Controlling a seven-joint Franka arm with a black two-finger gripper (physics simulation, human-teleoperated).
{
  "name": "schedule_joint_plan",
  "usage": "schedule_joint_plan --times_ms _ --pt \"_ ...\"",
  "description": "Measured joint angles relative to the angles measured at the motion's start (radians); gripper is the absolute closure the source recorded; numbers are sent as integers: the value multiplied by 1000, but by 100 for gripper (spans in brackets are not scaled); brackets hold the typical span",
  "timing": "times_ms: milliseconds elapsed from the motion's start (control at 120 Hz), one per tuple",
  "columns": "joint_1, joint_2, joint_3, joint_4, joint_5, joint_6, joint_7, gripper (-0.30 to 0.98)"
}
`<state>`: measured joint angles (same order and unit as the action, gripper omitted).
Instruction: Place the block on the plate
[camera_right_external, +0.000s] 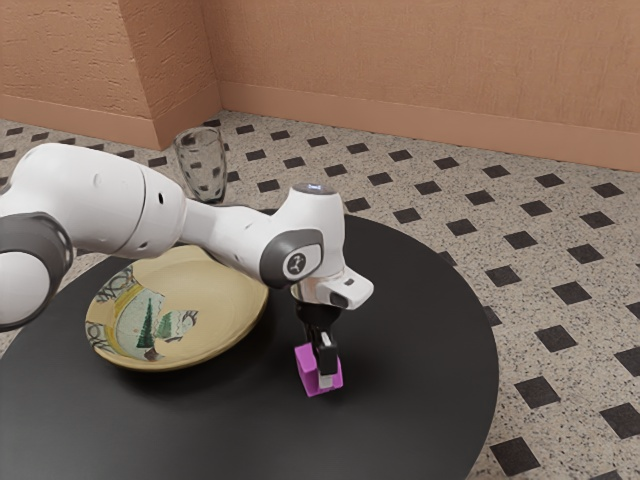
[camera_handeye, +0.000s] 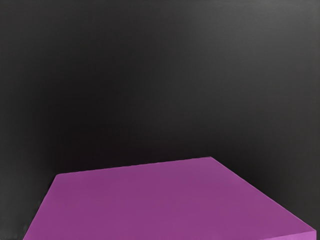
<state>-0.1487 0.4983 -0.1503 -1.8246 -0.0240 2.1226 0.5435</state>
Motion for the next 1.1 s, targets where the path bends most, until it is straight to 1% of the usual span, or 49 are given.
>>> schedule_joint_plan --times_ms 108,217,300,550,658,750,833,1100 --pt "-1 -1 0 -3 1 2 -10 24" --pt "0 -1 0 -4 3 4 -20 24" --pt "0 -11 0 -4 3 2 -26 26" --pt "-9 -130 24 0 6 -32 -42 34" --pt "-11 -202 41 9 9 -59 -49 34" --pt "-13 -237 51 11 10 -75 -53 34" --pt "-27 -252 103 12 10 -89 -54 34" --pt "-29 -276 317 32 9 -158 -27 34"
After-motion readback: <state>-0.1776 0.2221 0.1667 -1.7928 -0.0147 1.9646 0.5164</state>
